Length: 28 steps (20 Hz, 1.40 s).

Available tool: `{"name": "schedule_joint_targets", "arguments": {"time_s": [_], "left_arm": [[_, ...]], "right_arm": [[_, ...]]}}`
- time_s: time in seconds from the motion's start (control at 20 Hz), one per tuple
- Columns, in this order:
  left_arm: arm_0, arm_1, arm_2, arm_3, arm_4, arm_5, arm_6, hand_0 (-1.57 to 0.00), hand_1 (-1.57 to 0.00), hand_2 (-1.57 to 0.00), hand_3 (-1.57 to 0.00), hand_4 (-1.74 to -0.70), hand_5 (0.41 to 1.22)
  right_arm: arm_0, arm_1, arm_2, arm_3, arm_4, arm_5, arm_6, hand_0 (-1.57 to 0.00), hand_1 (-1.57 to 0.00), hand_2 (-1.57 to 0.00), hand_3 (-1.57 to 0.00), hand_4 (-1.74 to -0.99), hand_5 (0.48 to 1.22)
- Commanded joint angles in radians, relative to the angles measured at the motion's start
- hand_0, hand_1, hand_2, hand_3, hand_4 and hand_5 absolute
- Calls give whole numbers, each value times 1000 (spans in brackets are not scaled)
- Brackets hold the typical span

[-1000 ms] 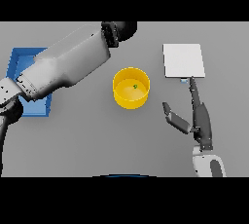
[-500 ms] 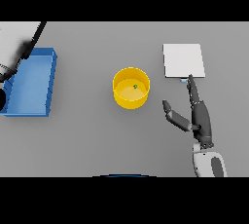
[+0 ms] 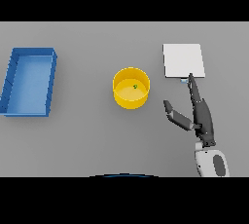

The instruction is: Pick up the red beaker and tilt it to pour out 1 green nut into yellow bowl. Pick up the yellow bowl and place it on the metallic measuring scale.

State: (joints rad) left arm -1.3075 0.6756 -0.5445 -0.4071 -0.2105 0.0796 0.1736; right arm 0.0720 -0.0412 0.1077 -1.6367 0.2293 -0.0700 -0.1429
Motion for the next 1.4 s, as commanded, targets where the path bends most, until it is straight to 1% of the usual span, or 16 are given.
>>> {"name": "schedule_joint_targets", "arguments": {"time_s": [0.0, 0.25, 0.35, 0.45, 0.55, 0.7, 0.8, 0.85, 0.95, 1.0, 1.05, 1.1, 1.15, 1.2, 1.25, 1.35], "left_arm": [[60, 16, 16, -54, 41, 38, 25, -1571, -1571, -1569, -1446, -1740, 1221], [353, 96, 37, -354, 194, 206, 235, -1571, -1571, -1570, -1452, -1741, 1221], [475, 129, 29, -483, 235, 272, 268, -1571, -1571, -1571, -1450, -1741, 1221], [559, 152, 17, -576, 261, 323, 307, -1571, -1571, -1571, -1449, -1741, 1221], [615, 154, 1, -633, 284, 368, 353, -1571, -1571, -1571, -1450, -1741, 1221], [677, 161, -12, -681, 315, 414, 372, -1571, -1571, -1571, -1509, -1741, 1221], [699, 164, -32, -699, 319, 445, 385, -1571, -1571, -1571, -1531, -1741, 1166], [698, 163, -47, -707, 324, 447, 409, -1571, -1571, -1571, -1539, -1741, 1117], [711, 173, -74, -709, 323, 458, 422, -1571, -1571, -1571, -1551, -1741, 967], [704, 180, -95, -725, 321, 447, 431, -1571, -1571, -1571, -1555, -1667, 908], [707, 198, -105, -737, 326, 408, 434, -1571, -1571, -1571, -1503, -1530, 865], [709, 201, -105, -740, 324, 392, 434, -1564, -1449, -1432, -1362, -1374, 830], [720, 208, -101, -749, 360, 331, 414, -1457, -1180, -1187, -1129, -1229, 803], [734, 220, -98, -769, 393, 281, 408, -1166, -944, -959, -903, -1120, 778], [731, 239, -98, -790, 412, 231, 412, -932, -755, -767, -722, -1034, 758], [731, 252, -103, -793, 429, 179, 411, -596, -483, -490, -462, -916, 723]], "right_arm": [[-2, -1, 4, 3, 8, -1, 11, 1, 1, 1, 1, -1212, 604], [-1, -16, 24, -14, 37, 6, 9, 1, 1, 1, 1, -1210, 649], [5, -16, 26, -15, 41, 6, 21, 1, 1, 1, 1, -1206, 657], [8, -23, 20, -20, 37, 7, 23, 1, 1, 1, 1, -1215, 664], [-5, -15, 20, 0, 31, 8, 30, 1, 1, 1, 1, -1218, 664], [0, -24, 19, -7, 27, 15, 12, 1, 1, 1, 1, -1217, 666], [5, -19, 25, -10, 35, 11, 9, 1, 1, 1, 1, -1214, 666], [10, -16, 31, -12, 46, 5, 15, 1, 1, 1, 1, -1207, 665], [16, -21, 27, -14, 44, 7, 3, 1, 1, 1, 1, -1205, 664], [21, -18, 28, -14, 42, 5, -8, 1, 1, 1, 1, -1202, 667], [17, -18, 25, -12, 43, 2, 0, 1, 1, 1, 1, -1197, 664], [17, -17, 25, -12, 43, 1, 1, 1, 1, 1, 1, -1192, 663], [16, -17, 22, -15, 36, 3, -2, 1, 1, 1, 1, -1188, 663], [21, -23, 24, -22, 37, 6, -9, 1, 1, 1, 1, -1187, 664], [19, -20, 26, -19, 38, 6, -2, 1, 1, 1, 1, -1185, 665], [22, -11, 35, -22, 51, -1, 16, 1, 1, 1, 1, -1182, 667]]}}
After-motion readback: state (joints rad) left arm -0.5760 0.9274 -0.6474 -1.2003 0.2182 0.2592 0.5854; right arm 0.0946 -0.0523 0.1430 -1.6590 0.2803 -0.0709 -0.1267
